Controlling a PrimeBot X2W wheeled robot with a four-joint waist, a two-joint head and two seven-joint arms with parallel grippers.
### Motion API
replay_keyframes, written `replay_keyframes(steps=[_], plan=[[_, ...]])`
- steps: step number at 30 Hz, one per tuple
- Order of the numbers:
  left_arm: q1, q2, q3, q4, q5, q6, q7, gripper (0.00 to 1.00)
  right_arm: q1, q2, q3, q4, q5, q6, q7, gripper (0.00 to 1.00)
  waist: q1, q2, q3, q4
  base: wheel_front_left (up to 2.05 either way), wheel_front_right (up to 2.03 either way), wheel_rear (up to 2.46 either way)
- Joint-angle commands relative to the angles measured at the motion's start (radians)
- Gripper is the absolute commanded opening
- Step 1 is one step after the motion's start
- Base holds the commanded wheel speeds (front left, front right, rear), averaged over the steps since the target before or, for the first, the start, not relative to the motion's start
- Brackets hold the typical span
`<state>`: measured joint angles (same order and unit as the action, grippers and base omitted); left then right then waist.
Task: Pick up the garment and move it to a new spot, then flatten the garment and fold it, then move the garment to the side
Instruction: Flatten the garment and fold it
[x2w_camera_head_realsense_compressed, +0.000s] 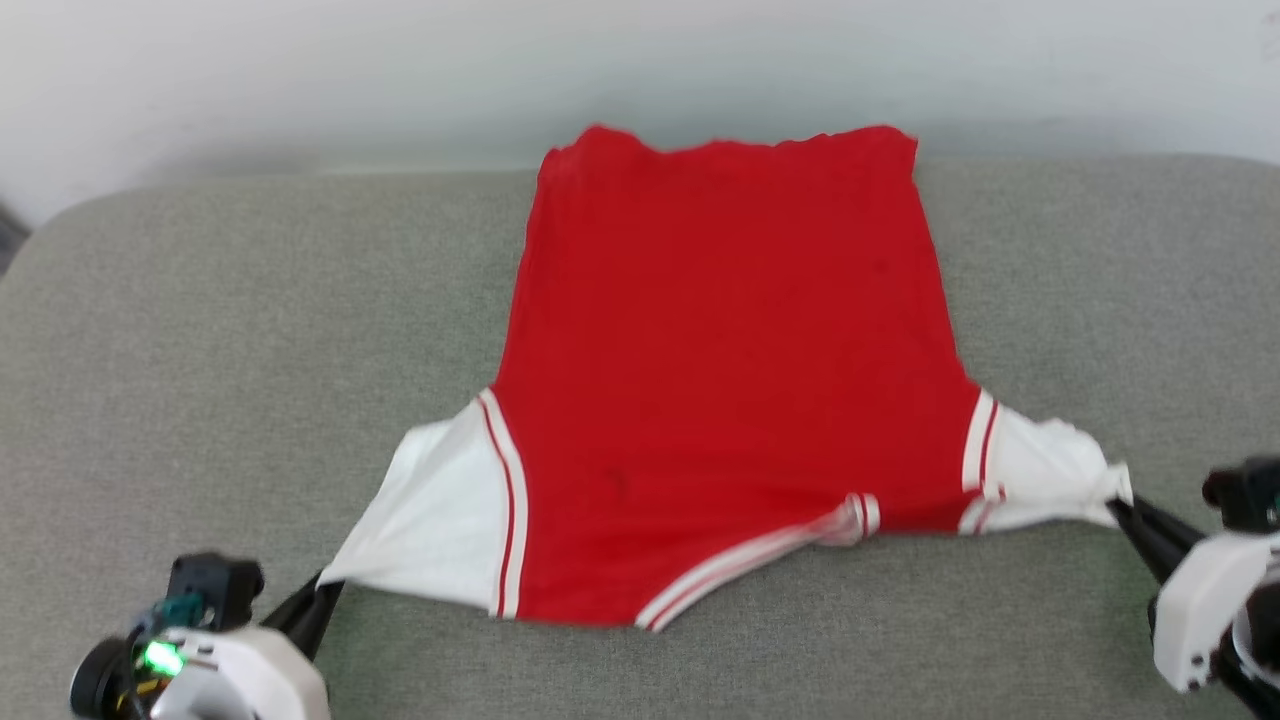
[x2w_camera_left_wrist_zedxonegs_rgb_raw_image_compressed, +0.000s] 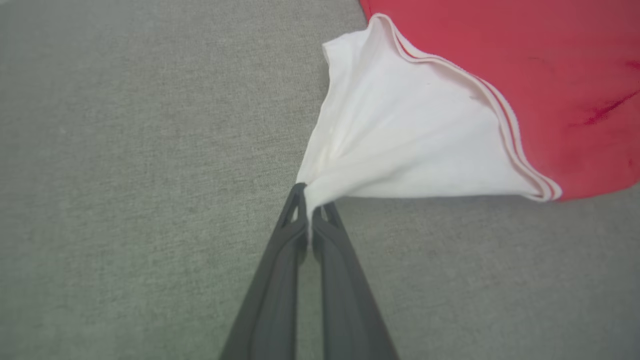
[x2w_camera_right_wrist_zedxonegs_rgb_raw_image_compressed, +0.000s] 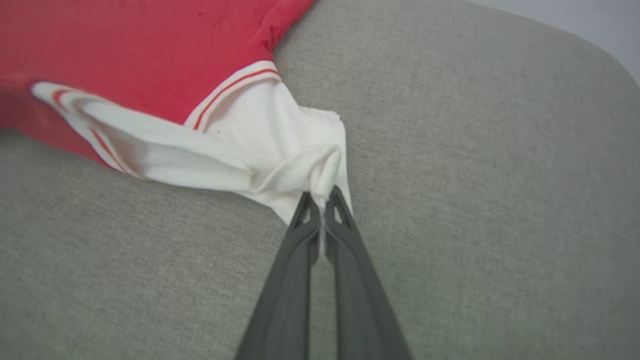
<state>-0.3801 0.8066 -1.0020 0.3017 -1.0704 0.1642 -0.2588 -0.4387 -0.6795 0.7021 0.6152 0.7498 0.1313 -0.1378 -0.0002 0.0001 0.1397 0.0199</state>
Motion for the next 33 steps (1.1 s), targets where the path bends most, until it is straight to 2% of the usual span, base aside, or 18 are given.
replay_keyframes(steps=[1, 10, 17, 18, 19, 25, 31, 33], plan=[[0.050, 0.023, 0.004, -0.012, -0.012, 0.021, -0.004, 0.00, 0.051, -0.019, -0.015, -0.012, -0.010, -0.001, -0.002, 0.00, 0.0002, -0.0001, -0.036, 0.002, 0.00, 0.00, 0.00], [0.263, 0.073, 0.010, -0.155, -0.079, 0.119, -0.007, 0.00, 0.363, -0.049, -0.161, -0.142, 0.008, -0.001, 0.089, 0.00, 0.0002, -0.0001, -0.097, 0.021, 0.00, 0.00, 0.00], [0.318, 0.054, 0.026, -0.189, -0.068, 0.149, -0.008, 0.00, 0.504, -0.037, -0.290, -0.232, -0.040, -0.001, 0.175, 0.00, 0.0002, -0.0001, -0.084, 0.035, 0.00, 0.00, 0.00], [0.316, 0.052, 0.028, -0.192, -0.061, 0.150, -0.008, 0.00, 0.511, -0.032, -0.307, -0.245, -0.054, -0.001, 0.188, 0.44, 0.0002, -0.0001, -0.081, 0.036, 0.00, 0.00, 0.00], [0.313, 0.049, 0.032, -0.195, -0.054, 0.152, -0.008, 0.00, 0.513, -0.028, -0.327, -0.261, -0.074, -0.001, 0.190, 1.00, 0.0002, -0.0001, -0.078, 0.037, 0.00, 0.00, 0.00], [0.294, 0.024, 0.067, -0.222, -0.014, 0.158, -0.008, 0.00, 0.473, -0.027, -0.442, -0.391, -0.156, -0.001, 0.253, 1.00, 0.0002, -0.0001, -0.062, 0.039, 0.00, 0.00, 0.00], [0.283, 0.012, 0.099, -0.253, 0.030, 0.168, -0.008, 0.00, 0.374, -0.073, -0.536, -0.524, -0.190, -0.001, 0.328, 1.00, 0.0002, -0.0001, -0.030, 0.058, 0.00, 0.00, 0.00], [0.261, 0.006, 0.118, -0.277, 0.061, 0.171, -0.008, 0.00, 0.263, -0.112, -0.584, -0.589, -0.199, -0.001, 0.387, 1.00, 0.0002, -0.0001, 0.009, 0.081, 0.00, 0.00, 0.00]])
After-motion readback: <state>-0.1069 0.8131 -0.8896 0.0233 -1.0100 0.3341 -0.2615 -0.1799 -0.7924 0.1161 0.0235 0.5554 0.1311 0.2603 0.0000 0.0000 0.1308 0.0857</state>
